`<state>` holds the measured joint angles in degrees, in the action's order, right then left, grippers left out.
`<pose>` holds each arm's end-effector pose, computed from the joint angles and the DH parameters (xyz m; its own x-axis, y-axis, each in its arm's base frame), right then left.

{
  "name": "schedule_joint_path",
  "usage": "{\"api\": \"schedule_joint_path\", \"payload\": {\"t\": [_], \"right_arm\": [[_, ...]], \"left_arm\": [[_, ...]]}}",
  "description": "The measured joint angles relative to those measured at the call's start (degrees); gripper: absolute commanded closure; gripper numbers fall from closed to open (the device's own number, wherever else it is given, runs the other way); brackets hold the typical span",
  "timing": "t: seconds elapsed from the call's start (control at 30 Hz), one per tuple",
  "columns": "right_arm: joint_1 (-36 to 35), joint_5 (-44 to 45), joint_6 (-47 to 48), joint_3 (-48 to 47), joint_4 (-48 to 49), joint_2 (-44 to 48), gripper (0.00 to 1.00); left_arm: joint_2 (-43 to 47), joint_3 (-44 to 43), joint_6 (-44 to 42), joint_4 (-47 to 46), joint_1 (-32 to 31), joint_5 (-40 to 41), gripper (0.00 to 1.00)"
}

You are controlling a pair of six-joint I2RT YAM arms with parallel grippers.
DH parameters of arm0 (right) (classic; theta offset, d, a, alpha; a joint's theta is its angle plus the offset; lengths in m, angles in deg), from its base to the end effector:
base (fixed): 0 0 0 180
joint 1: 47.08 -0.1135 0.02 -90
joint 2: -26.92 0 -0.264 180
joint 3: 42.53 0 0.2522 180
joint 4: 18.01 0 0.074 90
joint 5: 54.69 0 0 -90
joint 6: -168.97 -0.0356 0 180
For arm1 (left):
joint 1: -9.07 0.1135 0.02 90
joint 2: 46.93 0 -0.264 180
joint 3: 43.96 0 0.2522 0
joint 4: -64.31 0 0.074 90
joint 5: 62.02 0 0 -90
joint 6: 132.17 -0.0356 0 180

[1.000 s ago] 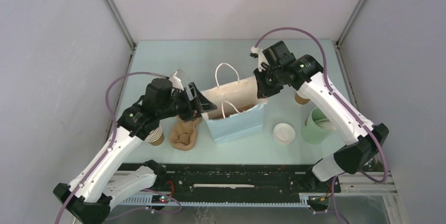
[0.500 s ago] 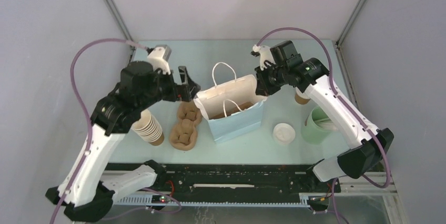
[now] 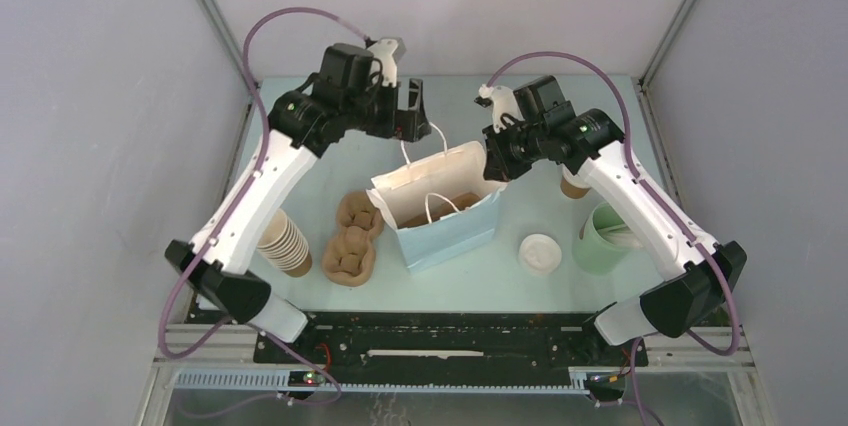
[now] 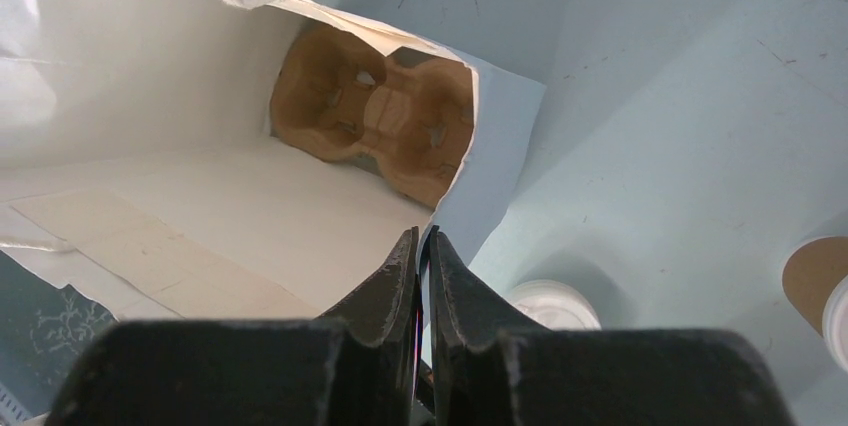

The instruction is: Pack the takeout coffee

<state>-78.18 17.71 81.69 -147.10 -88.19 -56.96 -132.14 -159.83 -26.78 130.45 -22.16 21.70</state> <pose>0.2495 0.1631 0.3830 -0.6189 -0.4262 -0.6598 -0.6907 0.6953 0.1988 0.2579 -0.1609 0.4417 -0.6355 0.0768 -0.7683 0.4386 0.8548 -0.2773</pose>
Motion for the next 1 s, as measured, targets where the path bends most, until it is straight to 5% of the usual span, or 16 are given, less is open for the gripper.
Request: {"api": "schedule_joint_path", "payload": {"t": [0.07, 0.2, 0.27, 0.33, 0.4, 0.57, 0.73, 0.93, 1.0], "right_arm": [[0.0, -0.3, 0.0, 0.0, 0.2, 0.0, 0.85], [0.7, -0.9, 0.0, -0.8, 0.1, -0.9, 0.85], [1.2, -1.1, 0.0, -2.1, 0.1, -1.9, 0.85], [1.9, -1.2, 0.0, -3.7, 0.1, -3.0, 0.85], [2.5, -1.5, 0.0, -5.2, 0.2, -3.8, 0.85], [3.1, -2.5, 0.5, -6.4, 0.5, -4.3, 0.86], [3.4, -5.1, 1.7, -3.5, 2.4, -3.6, 0.88], [3.7, -7.5, 2.3, -2.9, 2.9, -3.6, 0.88], [3.7, -8.0, 2.4, -2.9, 3.1, -3.6, 0.88]], "left_arm": [[-3.4, -4.7, 0.1, 0.9, 0.0, -0.5, 0.25], [-8.6, -11.4, 0.7, 0.8, 0.0, -3.3, 0.69], [-9.3, -11.6, 0.7, 1.0, 0.0, -5.1, 0.76], [-9.5, -11.6, 0.7, 1.5, 0.0, -7.0, 0.68], [-9.4, -11.6, 0.6, 1.5, 0.0, -8.5, 0.43], [-7.5, -11.2, -0.9, 1.9, 0.0, -8.9, 0.08], [-4.7, -9.5, -2.8, 2.3, 0.9, -9.5, 0.0], [-5.7, -5.9, -3.8, 2.5, 3.6, -13.2, 0.0], [-6.5, -5.0, -3.9, 2.6, 3.7, -13.9, 0.08]]}}
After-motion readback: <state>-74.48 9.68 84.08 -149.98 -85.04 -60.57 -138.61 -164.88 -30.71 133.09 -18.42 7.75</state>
